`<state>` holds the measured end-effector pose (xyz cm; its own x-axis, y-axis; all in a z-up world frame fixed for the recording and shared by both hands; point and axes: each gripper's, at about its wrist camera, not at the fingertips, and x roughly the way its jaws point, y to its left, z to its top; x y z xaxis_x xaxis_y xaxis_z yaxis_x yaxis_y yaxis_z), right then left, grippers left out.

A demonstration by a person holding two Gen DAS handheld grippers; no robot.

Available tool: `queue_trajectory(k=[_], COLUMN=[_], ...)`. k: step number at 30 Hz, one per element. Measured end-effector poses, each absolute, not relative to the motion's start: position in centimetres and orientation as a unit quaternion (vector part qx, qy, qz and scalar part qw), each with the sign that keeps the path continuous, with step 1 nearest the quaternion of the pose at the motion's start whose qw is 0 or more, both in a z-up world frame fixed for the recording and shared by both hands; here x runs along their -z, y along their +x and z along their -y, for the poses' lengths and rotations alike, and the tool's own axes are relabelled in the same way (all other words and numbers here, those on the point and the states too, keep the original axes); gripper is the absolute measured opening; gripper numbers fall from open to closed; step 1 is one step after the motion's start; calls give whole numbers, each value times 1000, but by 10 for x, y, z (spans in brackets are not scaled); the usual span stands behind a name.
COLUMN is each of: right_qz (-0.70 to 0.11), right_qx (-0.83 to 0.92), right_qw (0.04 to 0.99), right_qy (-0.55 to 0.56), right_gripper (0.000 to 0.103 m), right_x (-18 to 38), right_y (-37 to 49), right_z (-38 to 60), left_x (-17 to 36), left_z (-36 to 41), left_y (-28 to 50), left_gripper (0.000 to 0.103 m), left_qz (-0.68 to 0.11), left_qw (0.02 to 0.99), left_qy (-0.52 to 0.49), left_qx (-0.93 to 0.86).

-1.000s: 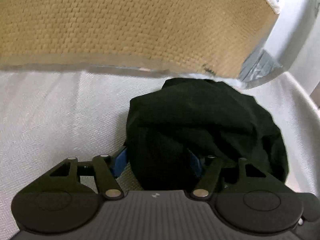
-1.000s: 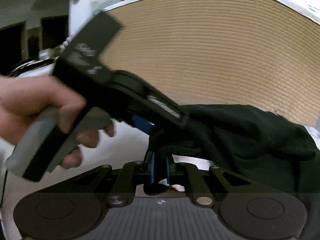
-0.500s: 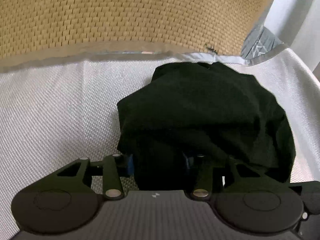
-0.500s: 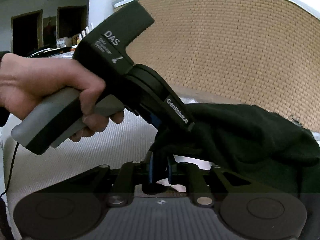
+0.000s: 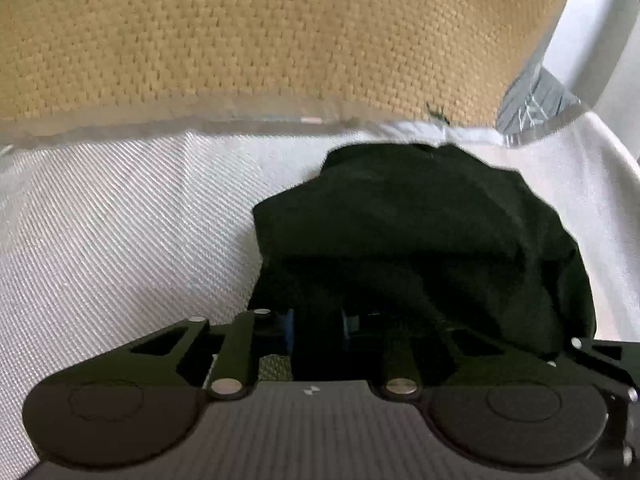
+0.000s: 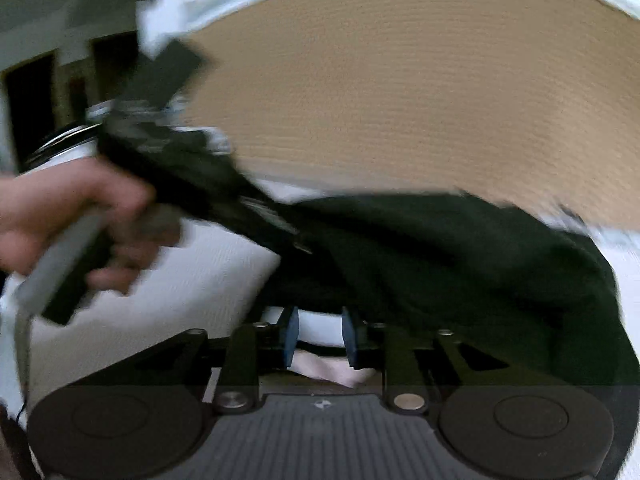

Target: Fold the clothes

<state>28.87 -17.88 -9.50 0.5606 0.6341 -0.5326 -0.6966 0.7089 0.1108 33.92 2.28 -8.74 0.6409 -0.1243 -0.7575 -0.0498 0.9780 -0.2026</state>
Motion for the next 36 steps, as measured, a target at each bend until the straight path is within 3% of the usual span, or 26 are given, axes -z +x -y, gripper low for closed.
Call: queue_trajectory(k=[4,9,14,23,36], right_qz=[-279,-210,-180,-168,-177], right_qx=[-321,-268,-213,-160,-123], right_qw=[899,914,930,946,964], right_qy=[-106,-218,-242,-227,-159], right_gripper=[27,23,4,0,0], right_x=[104,115,118,106,93], right_y=[290,274,284,306,329], right_z=[177,159,161,186,221], left_x=[82,71,60,50,78], left_z=[-28,-29,-25,-4,21], left_y=[336,332,331,326,313], left_gripper=[17,16,15,15,36], left_qz=[-408,-392,-383,-372,-401], left_qw=[907,914,918,922,909], left_qy=[-103,-101,-92,-69,-52], left_qx=[16,26,41,87,98])
